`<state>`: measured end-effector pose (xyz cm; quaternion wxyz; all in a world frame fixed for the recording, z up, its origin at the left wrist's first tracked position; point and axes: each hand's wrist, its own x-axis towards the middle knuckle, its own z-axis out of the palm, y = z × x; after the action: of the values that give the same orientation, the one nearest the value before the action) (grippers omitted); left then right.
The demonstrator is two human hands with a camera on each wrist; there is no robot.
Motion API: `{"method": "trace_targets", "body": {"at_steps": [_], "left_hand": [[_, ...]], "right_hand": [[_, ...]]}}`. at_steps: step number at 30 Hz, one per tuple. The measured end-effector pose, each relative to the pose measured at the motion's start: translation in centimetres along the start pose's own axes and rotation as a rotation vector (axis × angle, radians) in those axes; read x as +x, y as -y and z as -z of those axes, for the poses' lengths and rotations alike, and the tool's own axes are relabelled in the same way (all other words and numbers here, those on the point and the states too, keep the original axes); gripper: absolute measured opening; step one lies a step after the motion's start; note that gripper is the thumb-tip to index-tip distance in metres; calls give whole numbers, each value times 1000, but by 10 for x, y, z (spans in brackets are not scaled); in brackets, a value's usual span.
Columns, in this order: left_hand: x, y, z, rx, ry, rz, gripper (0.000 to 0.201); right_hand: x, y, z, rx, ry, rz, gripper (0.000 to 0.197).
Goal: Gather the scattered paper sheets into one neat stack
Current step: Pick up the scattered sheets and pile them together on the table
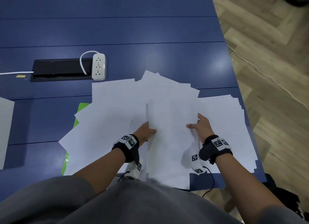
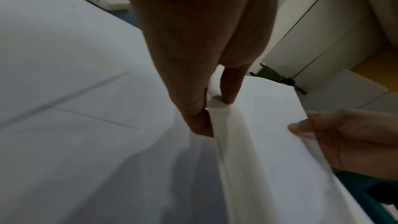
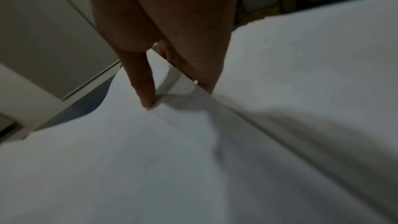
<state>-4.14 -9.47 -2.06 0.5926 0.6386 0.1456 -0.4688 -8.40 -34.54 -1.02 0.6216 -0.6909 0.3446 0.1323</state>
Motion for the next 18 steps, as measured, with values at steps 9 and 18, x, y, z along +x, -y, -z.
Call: {"method": "trace_targets", "body": {"at_steps": [9, 18], "left_hand": [[51, -23, -117, -75, 45, 10, 54], [74, -38, -191, 704, -6, -39, 33]], "right_hand": [[13, -6, 89, -341, -268, -1, 60], [25, -27, 148, -862, -431, 91, 47]]}}
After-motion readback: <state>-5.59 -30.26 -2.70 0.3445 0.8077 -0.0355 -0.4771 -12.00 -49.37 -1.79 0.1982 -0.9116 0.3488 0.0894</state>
